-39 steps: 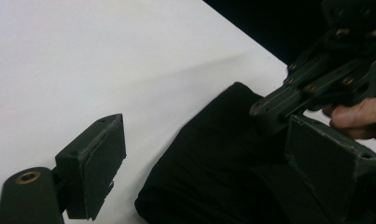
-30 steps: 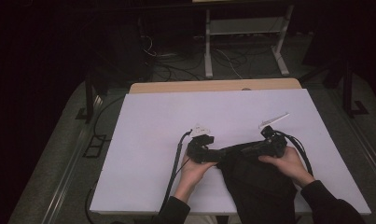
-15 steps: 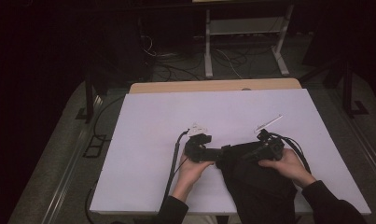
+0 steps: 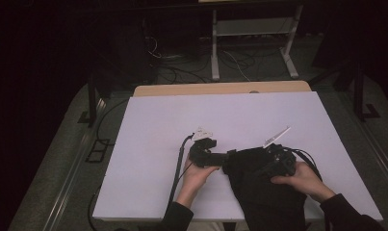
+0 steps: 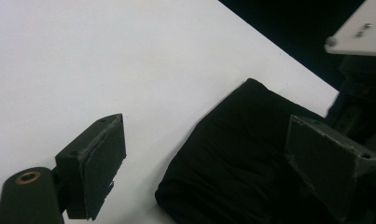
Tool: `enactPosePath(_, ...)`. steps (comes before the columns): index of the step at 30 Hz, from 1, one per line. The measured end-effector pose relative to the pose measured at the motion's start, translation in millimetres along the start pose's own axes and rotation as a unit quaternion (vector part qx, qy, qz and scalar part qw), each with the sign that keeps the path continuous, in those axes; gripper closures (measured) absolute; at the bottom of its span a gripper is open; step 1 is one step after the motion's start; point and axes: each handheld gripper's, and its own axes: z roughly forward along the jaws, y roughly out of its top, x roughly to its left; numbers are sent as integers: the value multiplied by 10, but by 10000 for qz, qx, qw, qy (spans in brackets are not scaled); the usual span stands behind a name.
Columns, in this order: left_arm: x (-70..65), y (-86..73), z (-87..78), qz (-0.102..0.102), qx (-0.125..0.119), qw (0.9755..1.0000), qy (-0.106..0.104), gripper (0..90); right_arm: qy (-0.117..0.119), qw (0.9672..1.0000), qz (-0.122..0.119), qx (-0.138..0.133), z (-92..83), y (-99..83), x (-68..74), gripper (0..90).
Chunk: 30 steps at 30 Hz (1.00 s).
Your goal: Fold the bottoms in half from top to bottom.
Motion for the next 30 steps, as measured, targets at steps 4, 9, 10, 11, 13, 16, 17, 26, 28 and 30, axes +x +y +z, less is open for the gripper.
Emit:
enactPosePath(4, 0, -5, 15, -6, 9, 10000, -9, 126, 87, 9999, -86, -37, -18, -56, 37, 884)
enactPosePath(9, 0, -9, 37, -34, 14, 10000, -1, 126, 323, 9993, -148, -151, -64, -140, 107, 883)
enactPosePath(10, 0, -10, 43, -27, 28, 10000, -17, 126, 370, 9991, -140, -164, -70, -151, 118, 883)
enactPosePath(11, -1, -11, 48, -23, 34, 10000, -11, 126, 427, 9988, -163, -187, -75, -169, 130, 883)
enactPosePath(13, -1, -12, 53, -21, 48, 10000, -5, 126, 439, 9987, -173, -176, -75, -196, 151, 883)
enactPosePath(16, 3, -13, 61, -28, 51, 10000, 1, 126, 465, 9986, -204, -148, -69, -243, 171, 883)
enactPosePath(17, 4, -14, 64, -32, 57, 10000, 6, 126, 470, 9986, -199, -137, -67, -258, 176, 883)
enactPosePath(26, -9, -38, 125, 7, 177, 9998, 21, 114, 467, 9981, -354, -168, -82, -357, 223, 812)
enactPosePath(28, -9, -40, 134, 27, 216, 9998, 32, 111, 444, 9981, -371, -217, -93, -359, 225, 791)
enactPosePath(30, -5, -39, 138, 39, 232, 9997, 22, 103, 384, 9976, -421, -386, -133, -359, 232, 755)
